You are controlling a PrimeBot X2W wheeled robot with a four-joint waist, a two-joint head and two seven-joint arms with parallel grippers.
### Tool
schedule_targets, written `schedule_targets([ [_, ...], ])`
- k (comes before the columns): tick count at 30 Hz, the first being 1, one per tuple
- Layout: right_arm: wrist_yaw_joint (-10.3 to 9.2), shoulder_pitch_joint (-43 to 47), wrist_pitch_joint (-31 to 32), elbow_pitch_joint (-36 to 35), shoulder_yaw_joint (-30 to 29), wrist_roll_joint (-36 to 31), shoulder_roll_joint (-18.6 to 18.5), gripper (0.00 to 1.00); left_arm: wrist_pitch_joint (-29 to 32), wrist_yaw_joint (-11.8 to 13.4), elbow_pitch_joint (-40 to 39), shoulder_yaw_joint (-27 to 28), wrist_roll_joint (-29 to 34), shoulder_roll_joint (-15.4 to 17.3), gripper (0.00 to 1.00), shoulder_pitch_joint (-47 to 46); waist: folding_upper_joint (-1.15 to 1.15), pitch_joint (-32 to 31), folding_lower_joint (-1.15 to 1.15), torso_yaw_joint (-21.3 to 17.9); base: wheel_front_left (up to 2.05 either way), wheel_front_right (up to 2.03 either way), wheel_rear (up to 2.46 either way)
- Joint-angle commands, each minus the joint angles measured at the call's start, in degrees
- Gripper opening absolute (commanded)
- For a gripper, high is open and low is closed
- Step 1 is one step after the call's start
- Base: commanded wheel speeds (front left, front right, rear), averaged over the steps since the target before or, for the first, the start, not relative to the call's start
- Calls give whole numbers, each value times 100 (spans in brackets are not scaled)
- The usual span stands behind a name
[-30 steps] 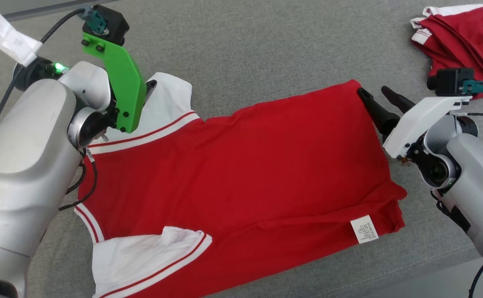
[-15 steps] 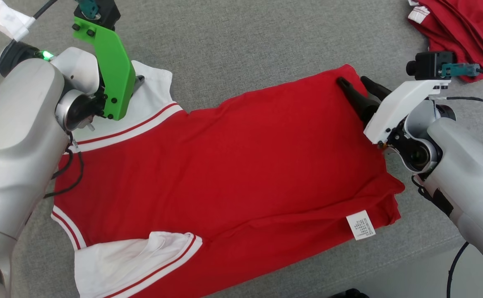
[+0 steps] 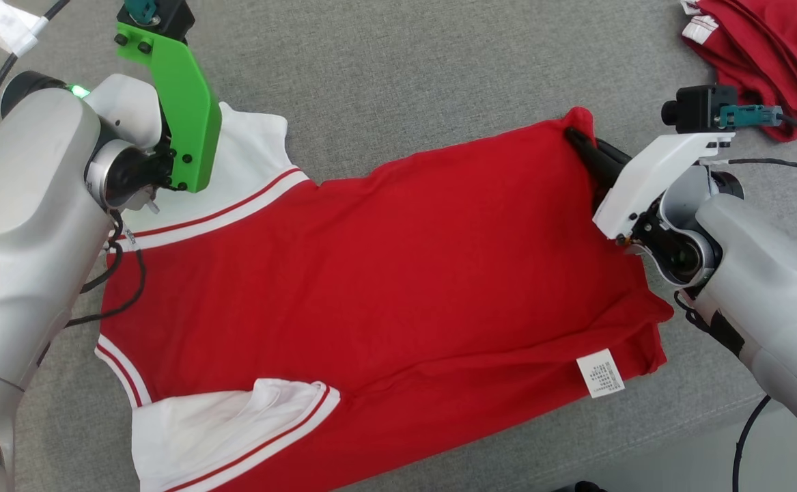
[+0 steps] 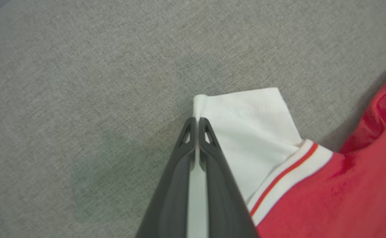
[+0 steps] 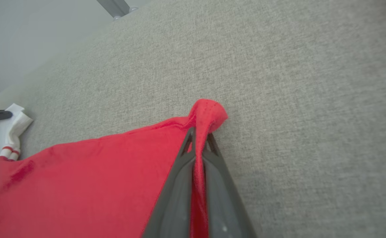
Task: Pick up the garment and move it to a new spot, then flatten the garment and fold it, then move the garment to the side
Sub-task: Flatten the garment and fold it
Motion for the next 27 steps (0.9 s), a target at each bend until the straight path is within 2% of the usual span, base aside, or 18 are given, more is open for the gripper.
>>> schedule_targets([
  [1,1,-80,-116,10,29,53,-49,0,-125,-15,-23,8,-47,6,0,-43,0,-50,-1,4,0,0,0],
  [6,1,-5,-465,102,155,104,-139,0,-450,-15,14,-51,-213,24,0,85,0,-318,-1,23,0,0,0],
  [17,1,392,-863,204,473,336,-319,0,-715,-15,25,-315,-696,101,0,519,0,-1176,-1,156,0,0,0],
  [21,1,563,-889,47,664,417,-409,0,-651,-15,-153,-455,-885,162,0,679,0,-1440,-1,213,0,0,0],
  [27,1,789,-910,-37,933,495,-579,0,-228,-15,-625,-680,-1378,368,0,996,0,-1829,-1,298,0,0,0],
])
